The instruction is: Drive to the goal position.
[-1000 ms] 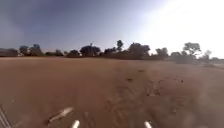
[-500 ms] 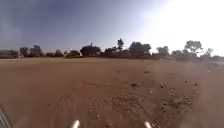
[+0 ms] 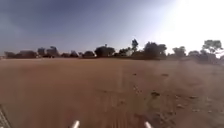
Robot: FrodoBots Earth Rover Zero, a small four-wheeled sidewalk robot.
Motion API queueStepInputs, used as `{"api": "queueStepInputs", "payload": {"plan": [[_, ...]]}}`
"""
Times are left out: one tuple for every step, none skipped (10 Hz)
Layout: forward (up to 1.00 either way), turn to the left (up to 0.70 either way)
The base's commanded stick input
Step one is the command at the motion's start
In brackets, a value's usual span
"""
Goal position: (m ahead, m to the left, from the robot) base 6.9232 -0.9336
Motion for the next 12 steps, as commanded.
{"api": "queueStepInputs", "payload": {"plan": [[1.0,0.0],[1.0,0.0],[1.0,0.0],[1.0,0.0],[1.0,0.0],[1.0,0.0],[1.0,-0.03],[1.0,-0.2],[1.0,-0.35],[1.0,-0.39],[1.0,-0.39],[1.0,-0.18]]}}
